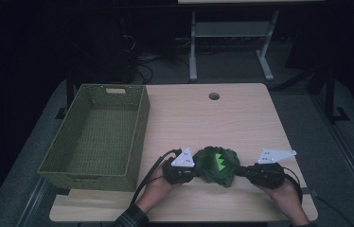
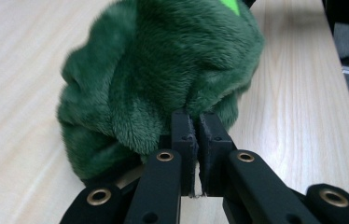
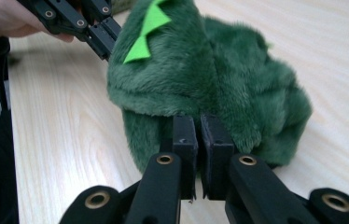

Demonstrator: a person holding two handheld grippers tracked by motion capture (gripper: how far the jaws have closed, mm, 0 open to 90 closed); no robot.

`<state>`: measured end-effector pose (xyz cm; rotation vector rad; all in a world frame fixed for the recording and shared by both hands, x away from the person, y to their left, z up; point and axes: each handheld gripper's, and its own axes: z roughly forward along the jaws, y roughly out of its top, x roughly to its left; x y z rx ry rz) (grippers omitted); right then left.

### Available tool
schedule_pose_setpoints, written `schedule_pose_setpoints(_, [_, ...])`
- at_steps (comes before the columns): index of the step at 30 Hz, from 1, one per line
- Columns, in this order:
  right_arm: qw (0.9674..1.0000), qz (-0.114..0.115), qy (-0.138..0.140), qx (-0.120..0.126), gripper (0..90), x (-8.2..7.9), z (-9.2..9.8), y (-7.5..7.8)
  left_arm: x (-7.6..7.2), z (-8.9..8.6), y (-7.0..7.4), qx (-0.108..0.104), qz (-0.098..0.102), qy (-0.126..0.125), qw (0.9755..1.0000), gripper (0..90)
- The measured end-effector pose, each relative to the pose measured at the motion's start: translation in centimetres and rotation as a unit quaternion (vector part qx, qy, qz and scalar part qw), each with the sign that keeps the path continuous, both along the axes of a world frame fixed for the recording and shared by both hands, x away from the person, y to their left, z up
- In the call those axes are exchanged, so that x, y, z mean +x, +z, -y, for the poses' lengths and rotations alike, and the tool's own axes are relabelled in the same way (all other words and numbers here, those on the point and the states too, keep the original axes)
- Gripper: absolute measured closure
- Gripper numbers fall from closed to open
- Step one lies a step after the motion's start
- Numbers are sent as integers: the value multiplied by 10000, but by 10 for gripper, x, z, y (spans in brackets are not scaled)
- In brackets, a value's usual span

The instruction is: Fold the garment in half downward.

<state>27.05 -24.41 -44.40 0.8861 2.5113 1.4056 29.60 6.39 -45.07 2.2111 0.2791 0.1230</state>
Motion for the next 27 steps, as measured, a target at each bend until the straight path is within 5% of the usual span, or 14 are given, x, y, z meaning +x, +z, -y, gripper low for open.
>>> schedule_pose_setpoints(7, [9999, -60, 27, -125, 794, -5, -1, -9, -4, 4, -8, 138, -16, 4, 9999, 808])
schedule_pose_setpoints(19, [9998, 46, -185, -1, 702, -23, 17, -1, -21, -15, 10, -121, 10, 109, 9999, 622])
schedule_pose_setpoints(27, [9993, 150, -345, 75, 842, -9, 13, 22, -13, -21, 25, -360, 64, 297, 9989, 761])
